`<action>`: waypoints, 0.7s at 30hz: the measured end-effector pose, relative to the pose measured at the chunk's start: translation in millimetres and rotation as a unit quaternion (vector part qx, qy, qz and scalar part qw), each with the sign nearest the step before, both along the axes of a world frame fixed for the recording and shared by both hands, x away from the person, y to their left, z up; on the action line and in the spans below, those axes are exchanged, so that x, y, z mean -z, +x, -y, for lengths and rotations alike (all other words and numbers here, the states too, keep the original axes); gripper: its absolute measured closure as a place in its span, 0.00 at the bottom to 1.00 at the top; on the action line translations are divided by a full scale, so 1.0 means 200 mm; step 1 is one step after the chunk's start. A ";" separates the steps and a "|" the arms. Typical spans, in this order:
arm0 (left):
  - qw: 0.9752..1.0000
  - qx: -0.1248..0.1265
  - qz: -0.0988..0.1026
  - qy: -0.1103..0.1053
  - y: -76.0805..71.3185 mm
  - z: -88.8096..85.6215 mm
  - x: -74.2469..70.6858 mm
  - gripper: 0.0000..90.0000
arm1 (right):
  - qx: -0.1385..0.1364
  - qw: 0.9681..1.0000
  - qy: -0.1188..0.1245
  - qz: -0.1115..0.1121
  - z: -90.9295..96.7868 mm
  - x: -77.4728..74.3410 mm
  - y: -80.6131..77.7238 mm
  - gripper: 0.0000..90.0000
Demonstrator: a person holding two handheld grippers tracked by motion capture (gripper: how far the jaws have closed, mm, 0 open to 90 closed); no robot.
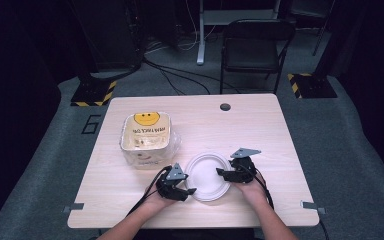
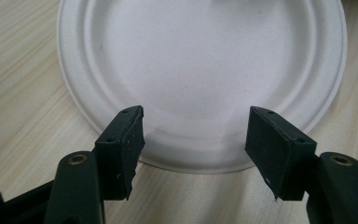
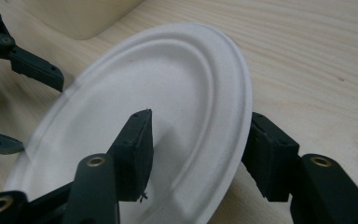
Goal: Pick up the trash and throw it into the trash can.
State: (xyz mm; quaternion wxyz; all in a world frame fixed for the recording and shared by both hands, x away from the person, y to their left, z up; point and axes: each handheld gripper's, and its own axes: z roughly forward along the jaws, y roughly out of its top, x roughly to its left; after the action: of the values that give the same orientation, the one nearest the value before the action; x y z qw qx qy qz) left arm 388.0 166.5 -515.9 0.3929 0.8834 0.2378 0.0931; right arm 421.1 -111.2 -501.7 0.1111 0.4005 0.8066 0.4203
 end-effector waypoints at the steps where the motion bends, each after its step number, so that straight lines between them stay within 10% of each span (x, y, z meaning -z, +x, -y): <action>1: 1.000 -0.001 0.001 -0.002 0.00 0.00 0.00 0.40 | 0.001 1.000 0.000 0.004 0.00 -0.01 0.00 0.54; 21: 1.000 0.004 -0.003 -0.016 -0.01 -0.04 -0.04 0.41 | -0.031 0.998 0.047 0.036 -0.03 -0.25 -0.09 0.82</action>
State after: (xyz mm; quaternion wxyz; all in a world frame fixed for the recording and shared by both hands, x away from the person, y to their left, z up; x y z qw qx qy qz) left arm 385.0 175.4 -508.5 0.4070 0.8780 0.2372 0.0853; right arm 402.3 -105.3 -452.4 0.1079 0.3651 0.7932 0.4753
